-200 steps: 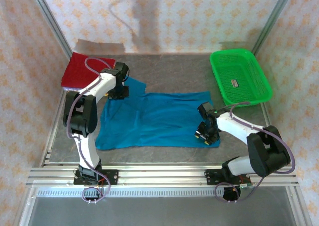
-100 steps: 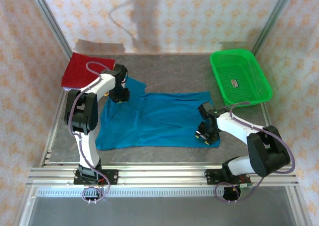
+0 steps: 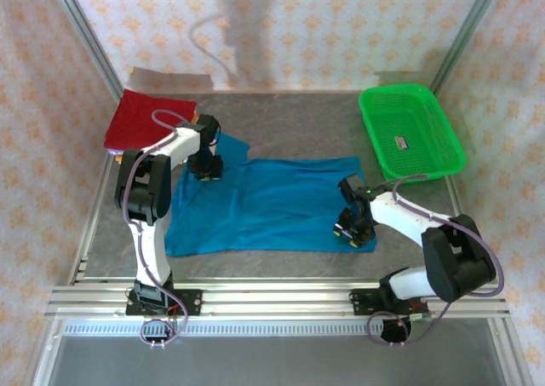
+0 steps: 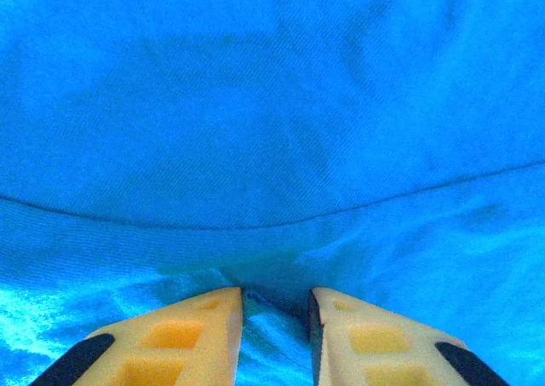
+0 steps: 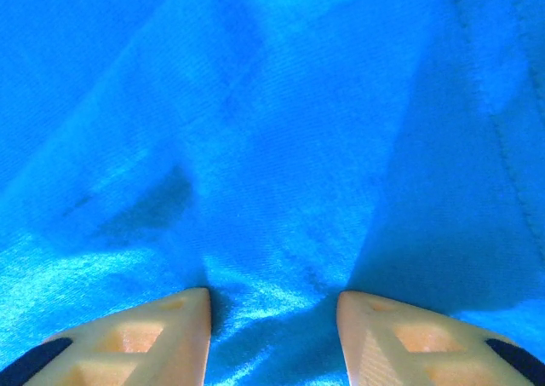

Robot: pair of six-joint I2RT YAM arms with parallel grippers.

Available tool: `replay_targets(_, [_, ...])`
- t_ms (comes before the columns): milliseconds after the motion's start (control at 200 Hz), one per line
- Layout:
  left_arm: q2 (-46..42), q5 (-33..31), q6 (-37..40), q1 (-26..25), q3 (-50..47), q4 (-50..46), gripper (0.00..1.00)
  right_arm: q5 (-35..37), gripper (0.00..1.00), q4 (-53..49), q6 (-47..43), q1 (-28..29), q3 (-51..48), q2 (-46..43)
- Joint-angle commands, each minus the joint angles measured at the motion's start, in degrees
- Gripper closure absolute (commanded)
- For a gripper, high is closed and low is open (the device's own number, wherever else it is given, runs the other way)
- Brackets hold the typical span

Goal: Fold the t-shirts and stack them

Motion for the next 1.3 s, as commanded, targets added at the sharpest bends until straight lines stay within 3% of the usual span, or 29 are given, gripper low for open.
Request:
replay_targets(0, [0.26, -1.14, 0.6, -0.19, -1.49, 0.44, 0.77, 0.88, 0.56, -0.44, -0.97, 0.0, -0.73, 1.91])
replay_targets(300, [-2.49, -1.54, -0.52, -0.23, -2.26, 1.52, 1.0, 0.97, 0.56, -0.65, -0.96, 0.02, -0.82, 1.77])
replay_targets(541, [-5.91, -3.45, -1.33, -0.23, -2.07, 1.08, 0.97, 0.98, 0.56, -0.75, -1.02, 0.01, -0.91, 1.9])
replay_targets(651, [-6.29, -2.94, -1.51, -0.27, -1.88, 1.02, 0.92, 0.98, 0.56, -0.59, -1.06, 0.02, -1.05, 1.9])
replay_targets(866, [-5.02, -1.16, -1.77, -0.25, -1.74, 0.81, 0.91, 0.82, 0.56, -0.58, -1.15, 0.03, -0.99, 1.95])
replay_targets(1006, [-5.15, -1.01, -1.52, -0.27, -2.46, 1.08, 0.81, 0.8, 0.56, -0.43, -1.06, 0.01, -0.99, 1.91])
replay_targets(1291, [-5.02, -0.46, -1.69, -0.23, -3.27, 1.69, 0.9, 0.88, 0.56, -0.67, -1.15, 0.01, -0.82, 1.99])
